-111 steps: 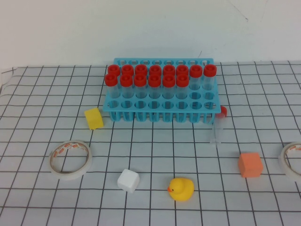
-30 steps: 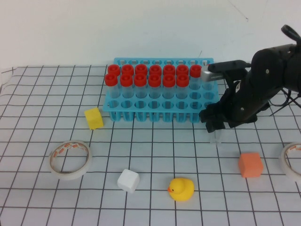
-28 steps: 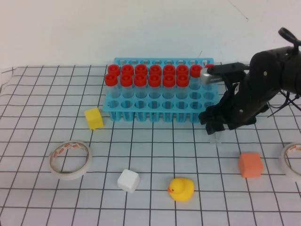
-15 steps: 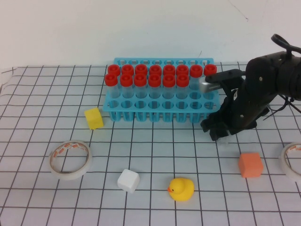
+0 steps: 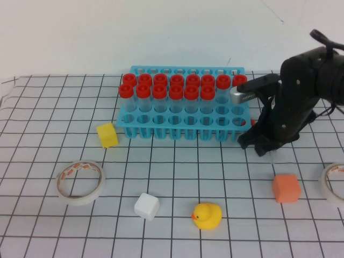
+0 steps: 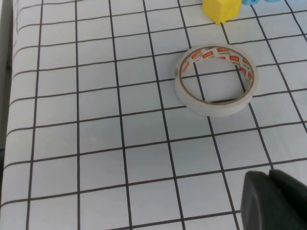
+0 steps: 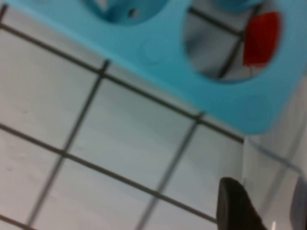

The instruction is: Place the test tubes

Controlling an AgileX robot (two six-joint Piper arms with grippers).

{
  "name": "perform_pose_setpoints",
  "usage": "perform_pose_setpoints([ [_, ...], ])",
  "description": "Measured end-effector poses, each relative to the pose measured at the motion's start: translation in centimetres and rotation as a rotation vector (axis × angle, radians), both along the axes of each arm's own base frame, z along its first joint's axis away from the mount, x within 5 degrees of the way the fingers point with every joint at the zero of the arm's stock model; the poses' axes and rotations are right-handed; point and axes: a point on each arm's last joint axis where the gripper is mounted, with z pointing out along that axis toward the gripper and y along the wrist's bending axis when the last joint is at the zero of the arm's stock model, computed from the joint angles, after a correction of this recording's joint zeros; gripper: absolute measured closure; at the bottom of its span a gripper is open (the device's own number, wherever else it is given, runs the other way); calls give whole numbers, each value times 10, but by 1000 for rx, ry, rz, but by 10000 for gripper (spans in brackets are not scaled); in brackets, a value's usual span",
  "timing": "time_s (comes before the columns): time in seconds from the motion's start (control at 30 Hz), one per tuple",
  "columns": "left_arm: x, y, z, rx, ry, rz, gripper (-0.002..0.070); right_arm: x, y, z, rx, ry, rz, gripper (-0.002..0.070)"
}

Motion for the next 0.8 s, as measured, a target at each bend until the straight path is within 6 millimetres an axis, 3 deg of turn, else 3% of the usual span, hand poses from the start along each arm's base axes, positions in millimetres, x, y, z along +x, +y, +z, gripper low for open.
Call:
perform_pose_setpoints([
  [0.37, 0, -1, 0, -10, 1, -1, 676, 3, -26, 49, -212, -89, -22, 440],
  [0.6, 3, 0, 4, -15, -57, 6, 676, -15, -34, 125, -111, -366, -64, 440],
  [0.7, 7, 0, 11, -27, -143, 17, 676, -31, -27, 162, -35, -519, -31, 440],
  [0.8, 12, 1, 23, -41, -280, 35, 676, -51, -15, 184, 45, -662, 39, 440],
])
